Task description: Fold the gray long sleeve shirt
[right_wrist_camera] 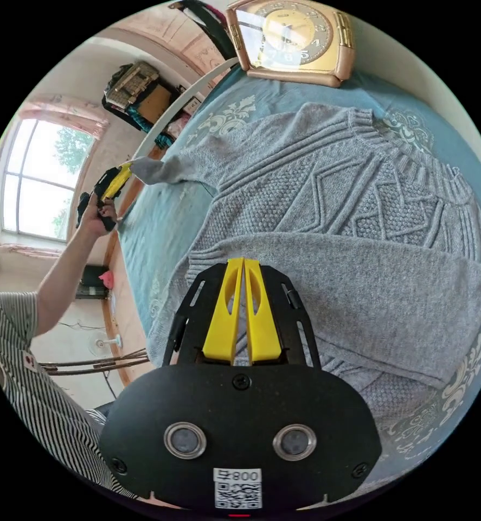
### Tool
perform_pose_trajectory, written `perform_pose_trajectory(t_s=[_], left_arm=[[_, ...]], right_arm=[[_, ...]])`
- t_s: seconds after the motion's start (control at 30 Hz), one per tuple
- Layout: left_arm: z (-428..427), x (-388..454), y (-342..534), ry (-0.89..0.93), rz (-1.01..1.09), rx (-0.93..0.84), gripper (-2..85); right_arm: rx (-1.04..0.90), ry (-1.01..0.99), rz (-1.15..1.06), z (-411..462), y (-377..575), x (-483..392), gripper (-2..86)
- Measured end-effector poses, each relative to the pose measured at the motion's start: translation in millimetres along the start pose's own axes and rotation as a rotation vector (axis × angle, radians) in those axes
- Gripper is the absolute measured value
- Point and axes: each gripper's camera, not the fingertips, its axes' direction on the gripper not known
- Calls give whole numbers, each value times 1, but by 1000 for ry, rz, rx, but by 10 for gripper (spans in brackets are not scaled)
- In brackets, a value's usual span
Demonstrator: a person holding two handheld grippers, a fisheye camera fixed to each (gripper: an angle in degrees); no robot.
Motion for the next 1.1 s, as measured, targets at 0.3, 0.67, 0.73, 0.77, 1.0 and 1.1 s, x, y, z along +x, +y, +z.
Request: perform_pose_trajectory(t_s=[0.3, 0.67, 0.73, 0.77, 1.0, 1.1], left_arm=[[104, 186, 130, -13, 769, -559, 27], [134, 271, 271, -225, 1046, -710, 27], [133, 290, 286, -247, 1103, -707, 27], [132, 303, 296, -264, 1147, -699, 27], [128, 364, 342, -318, 1278, -677, 27], [123, 393, 362, -317, 1333, -653, 27]], right_arm=[[273, -650, 281, 4, 34, 113, 65], [193, -878, 514, 87, 85, 203, 94], [143, -882, 524, 102, 83, 211, 94], [112, -896, 519, 110, 80, 214, 93], [-25, -975, 438, 137, 69, 222, 68], [-37, -992, 393, 132, 79, 228, 48]])
